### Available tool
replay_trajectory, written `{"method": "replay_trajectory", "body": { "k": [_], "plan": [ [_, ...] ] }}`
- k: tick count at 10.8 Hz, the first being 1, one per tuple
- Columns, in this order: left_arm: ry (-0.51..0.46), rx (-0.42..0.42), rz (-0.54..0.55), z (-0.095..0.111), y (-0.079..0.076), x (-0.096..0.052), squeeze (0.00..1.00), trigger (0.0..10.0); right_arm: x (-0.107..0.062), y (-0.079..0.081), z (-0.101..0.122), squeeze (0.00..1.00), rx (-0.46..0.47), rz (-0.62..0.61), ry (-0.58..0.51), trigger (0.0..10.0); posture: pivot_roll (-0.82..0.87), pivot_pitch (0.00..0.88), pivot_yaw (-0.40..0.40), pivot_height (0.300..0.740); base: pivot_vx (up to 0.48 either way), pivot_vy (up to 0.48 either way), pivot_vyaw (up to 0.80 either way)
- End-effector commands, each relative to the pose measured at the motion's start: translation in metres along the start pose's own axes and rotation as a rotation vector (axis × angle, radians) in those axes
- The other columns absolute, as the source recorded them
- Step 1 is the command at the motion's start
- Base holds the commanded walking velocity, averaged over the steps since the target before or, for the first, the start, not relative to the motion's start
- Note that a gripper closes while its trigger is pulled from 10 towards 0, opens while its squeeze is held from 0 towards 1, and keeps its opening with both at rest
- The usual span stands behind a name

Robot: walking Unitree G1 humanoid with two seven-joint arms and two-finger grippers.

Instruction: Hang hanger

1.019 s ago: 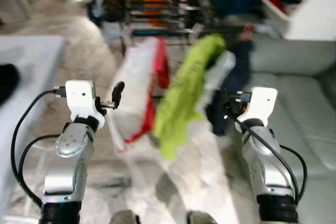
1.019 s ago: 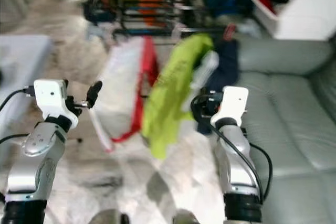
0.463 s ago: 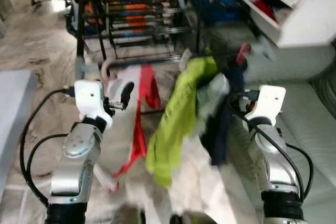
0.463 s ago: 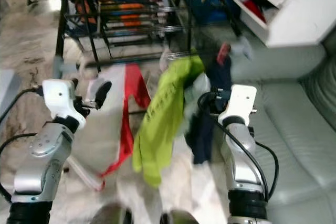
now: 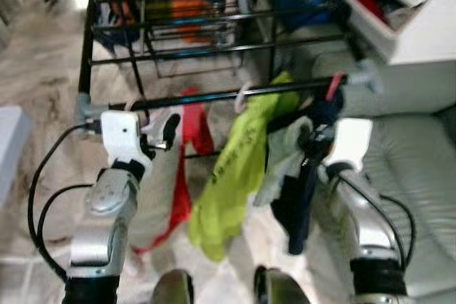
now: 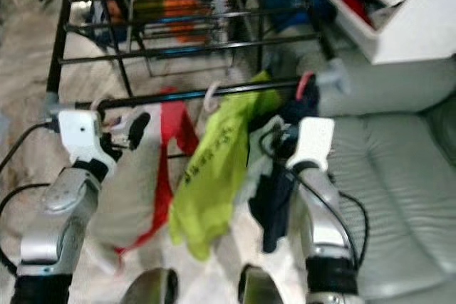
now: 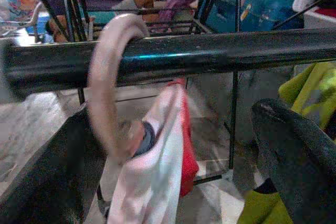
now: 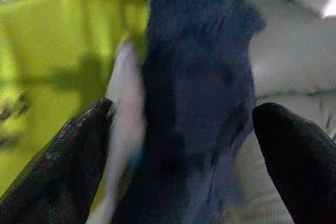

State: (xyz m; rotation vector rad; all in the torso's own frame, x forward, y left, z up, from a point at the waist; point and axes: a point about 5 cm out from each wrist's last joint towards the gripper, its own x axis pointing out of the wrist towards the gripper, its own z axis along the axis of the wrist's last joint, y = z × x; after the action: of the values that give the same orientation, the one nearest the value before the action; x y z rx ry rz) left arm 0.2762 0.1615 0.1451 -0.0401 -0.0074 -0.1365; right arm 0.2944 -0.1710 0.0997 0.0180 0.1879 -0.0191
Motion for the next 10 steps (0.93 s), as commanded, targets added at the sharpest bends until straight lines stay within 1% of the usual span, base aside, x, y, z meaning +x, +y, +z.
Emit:
{"method": "replay_trajectory", "body": {
  "k": [1,2,3,4,5,6,7,8,9,10],
  "plan": [
    [-0.002,0.012,0.007,0.002,0.003,-0.002,0.00,10.0,-0.002,0.005,-0.009,0.00,-0.008,0.020,0.057,10.0,0.02,0.126,-0.006,0.740,0.000,0.000,0.00],
    [0.001,0.015,0.009,0.002,0.004,-0.002,0.00,10.0,-0.004,0.000,-0.015,0.00,-0.007,-0.011,0.091,10.0,0.02,0.126,-0.006,0.740,0.000,0.000,0.00],
    [0.003,0.018,0.008,0.002,0.004,-0.002,0.00,10.0,-0.007,-0.010,-0.020,0.00,-0.044,-0.066,0.120,10.0,0.02,0.129,-0.004,0.740,0.000,0.000,0.00],
    [0.006,0.020,0.005,0.002,0.004,-0.001,0.00,10.0,-0.008,-0.020,-0.024,0.00,-0.046,-0.121,0.147,10.0,0.02,0.129,-0.004,0.740,0.000,0.000,0.00],
    [0.008,0.024,-0.002,0.002,0.004,-0.001,0.00,10.0,-0.009,-0.037,-0.026,0.00,-0.043,-0.202,0.169,10.0,0.01,0.125,-0.001,0.740,0.000,0.000,0.00],
    [0.010,0.027,-0.006,0.002,0.003,-0.001,0.00,10.0,-0.007,-0.038,-0.024,0.00,-0.038,-0.197,0.169,10.0,0.01,0.125,0.002,0.740,0.000,0.000,0.00],
    [0.012,0.028,-0.006,0.002,0.003,0.000,0.00,10.0,-0.003,-0.041,-0.020,0.00,-0.060,-0.193,0.157,10.0,0.01,0.125,0.001,0.740,0.000,0.000,0.00],
    [0.015,0.031,-0.008,0.002,0.003,0.000,0.00,10.0,0.007,-0.038,-0.013,0.00,-0.064,-0.119,0.142,10.0,0.02,0.126,0.001,0.740,0.000,0.000,0.00],
    [0.019,0.033,-0.008,0.001,0.003,-0.001,0.00,10.0,0.011,-0.033,-0.009,0.00,-0.079,-0.049,0.133,10.0,0.02,0.126,0.001,0.740,0.000,0.000,0.00],
    [0.023,0.036,-0.008,0.000,0.003,-0.002,0.00,10.0,0.022,-0.029,-0.006,0.00,-0.079,0.079,0.158,10.0,0.02,0.130,0.001,0.740,0.000,0.000,0.00]
  ]
}}
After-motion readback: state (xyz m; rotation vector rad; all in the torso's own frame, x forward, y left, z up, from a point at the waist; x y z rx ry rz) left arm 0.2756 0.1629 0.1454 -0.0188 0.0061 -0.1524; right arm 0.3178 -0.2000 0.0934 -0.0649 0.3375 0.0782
